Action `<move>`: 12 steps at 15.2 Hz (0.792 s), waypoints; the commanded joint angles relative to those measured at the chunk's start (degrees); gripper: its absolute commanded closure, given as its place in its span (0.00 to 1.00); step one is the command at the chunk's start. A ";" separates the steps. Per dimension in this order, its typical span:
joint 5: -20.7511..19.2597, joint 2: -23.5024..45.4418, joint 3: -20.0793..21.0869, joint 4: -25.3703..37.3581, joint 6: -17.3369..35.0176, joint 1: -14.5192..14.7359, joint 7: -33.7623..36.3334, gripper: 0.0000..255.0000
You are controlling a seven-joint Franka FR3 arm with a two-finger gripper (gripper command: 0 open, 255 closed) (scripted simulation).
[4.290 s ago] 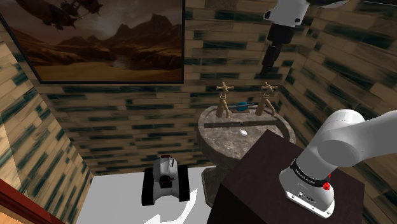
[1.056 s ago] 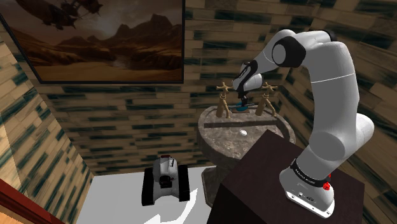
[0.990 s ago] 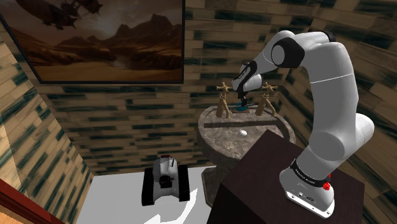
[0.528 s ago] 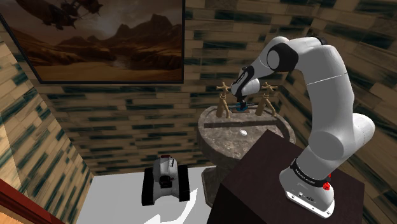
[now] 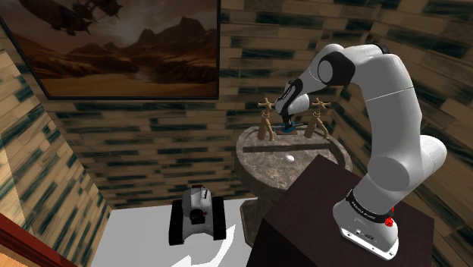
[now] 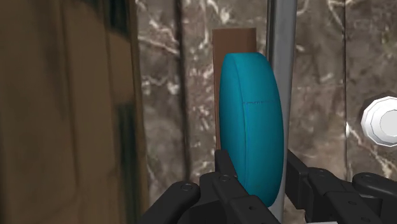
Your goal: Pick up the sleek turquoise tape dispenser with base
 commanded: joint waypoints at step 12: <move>-1.18 -6.79 -1.70 -2.30 -4.55 1.45 -0.05 1.00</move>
